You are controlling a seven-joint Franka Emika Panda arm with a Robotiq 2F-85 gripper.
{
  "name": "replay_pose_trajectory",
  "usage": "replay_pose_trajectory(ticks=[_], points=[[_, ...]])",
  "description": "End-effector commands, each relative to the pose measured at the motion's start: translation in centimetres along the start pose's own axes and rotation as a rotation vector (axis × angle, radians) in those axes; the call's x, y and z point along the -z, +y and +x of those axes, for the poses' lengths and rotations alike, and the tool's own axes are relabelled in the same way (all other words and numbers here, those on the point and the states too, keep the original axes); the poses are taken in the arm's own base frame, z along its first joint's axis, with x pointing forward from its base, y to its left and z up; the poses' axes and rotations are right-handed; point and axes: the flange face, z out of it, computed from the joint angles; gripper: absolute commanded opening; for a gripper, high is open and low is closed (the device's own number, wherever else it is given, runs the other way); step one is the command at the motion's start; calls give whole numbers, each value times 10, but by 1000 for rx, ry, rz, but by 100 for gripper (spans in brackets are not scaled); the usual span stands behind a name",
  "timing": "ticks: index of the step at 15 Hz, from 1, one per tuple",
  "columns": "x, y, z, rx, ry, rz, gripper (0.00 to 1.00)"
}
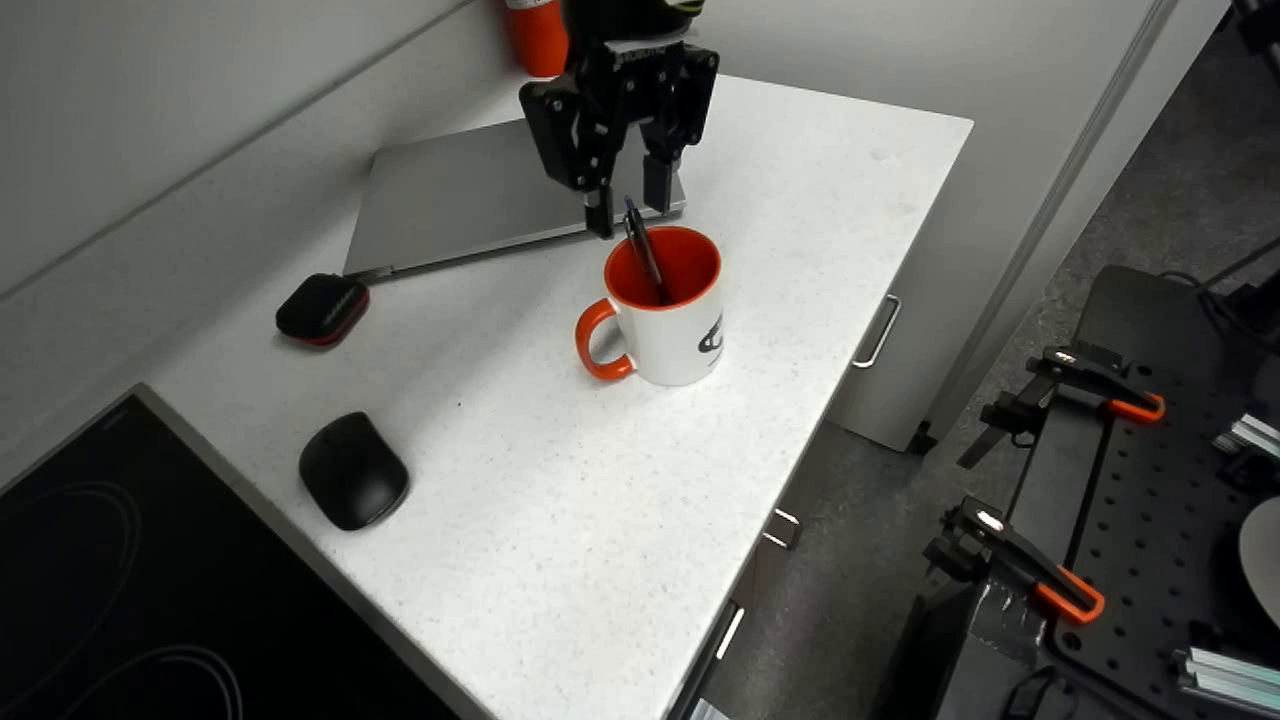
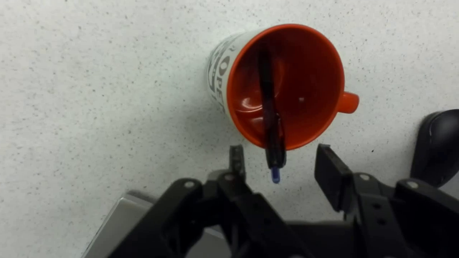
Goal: Pick the pen from the cup and put it on the table
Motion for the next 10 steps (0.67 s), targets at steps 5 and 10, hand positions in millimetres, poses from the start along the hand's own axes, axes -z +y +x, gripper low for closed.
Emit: replay_pose_trajectory(ticks=[5,10], points=[[5,1,5,-30,-9,68,0],[15,5,-1,-41,-7,61,0]])
